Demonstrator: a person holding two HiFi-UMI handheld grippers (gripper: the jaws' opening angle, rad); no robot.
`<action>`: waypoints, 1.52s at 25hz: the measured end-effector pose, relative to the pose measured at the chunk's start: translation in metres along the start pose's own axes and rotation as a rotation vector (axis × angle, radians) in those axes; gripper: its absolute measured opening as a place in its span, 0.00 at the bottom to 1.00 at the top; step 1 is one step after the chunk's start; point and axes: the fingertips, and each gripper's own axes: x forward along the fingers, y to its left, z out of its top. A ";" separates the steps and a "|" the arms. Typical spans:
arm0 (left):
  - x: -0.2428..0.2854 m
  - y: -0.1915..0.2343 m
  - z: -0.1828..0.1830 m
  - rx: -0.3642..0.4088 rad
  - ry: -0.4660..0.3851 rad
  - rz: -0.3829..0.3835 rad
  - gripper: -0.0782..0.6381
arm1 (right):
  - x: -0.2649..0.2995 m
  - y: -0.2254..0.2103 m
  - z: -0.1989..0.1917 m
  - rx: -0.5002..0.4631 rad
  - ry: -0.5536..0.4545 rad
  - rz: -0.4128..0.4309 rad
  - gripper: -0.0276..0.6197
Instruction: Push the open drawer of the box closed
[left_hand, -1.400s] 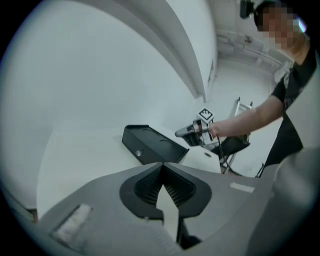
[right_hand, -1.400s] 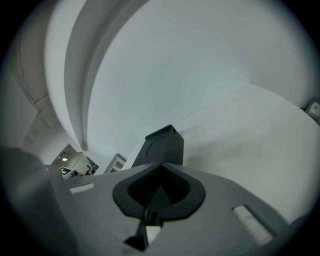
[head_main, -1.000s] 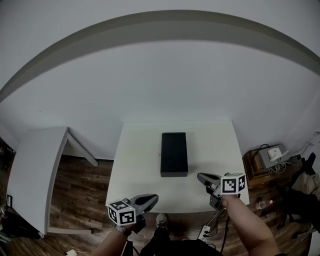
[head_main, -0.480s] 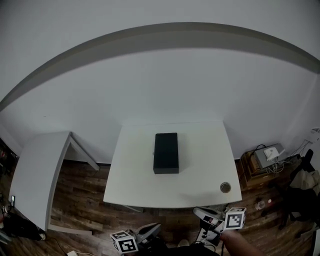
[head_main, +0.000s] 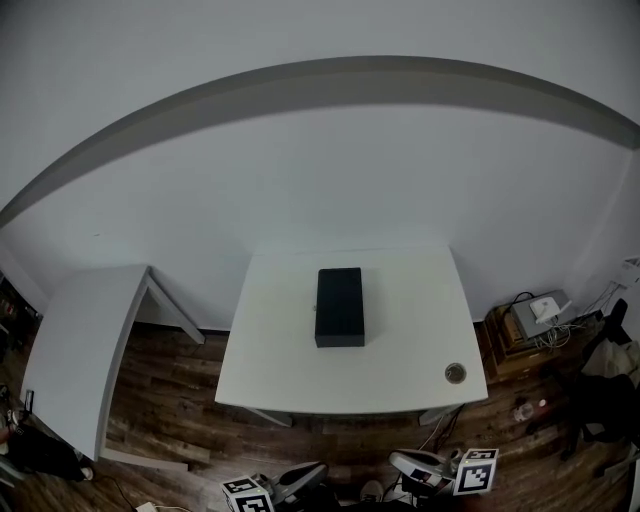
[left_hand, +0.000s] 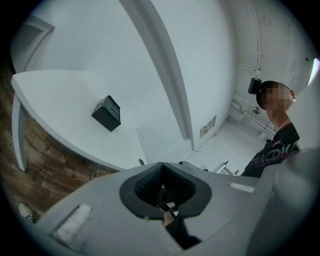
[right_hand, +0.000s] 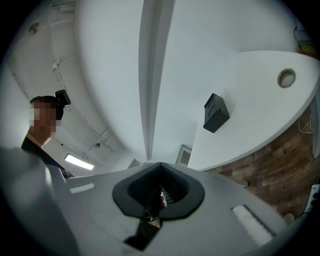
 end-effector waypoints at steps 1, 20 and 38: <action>-0.001 0.000 -0.002 -0.009 -0.002 -0.003 0.11 | -0.001 -0.001 -0.005 0.005 -0.001 -0.004 0.05; -0.010 -0.006 -0.018 -0.045 -0.029 0.004 0.11 | -0.008 0.005 -0.027 0.008 0.028 -0.005 0.05; -0.021 -0.013 -0.027 -0.057 -0.055 -0.002 0.11 | -0.007 0.013 -0.040 0.000 0.041 -0.003 0.05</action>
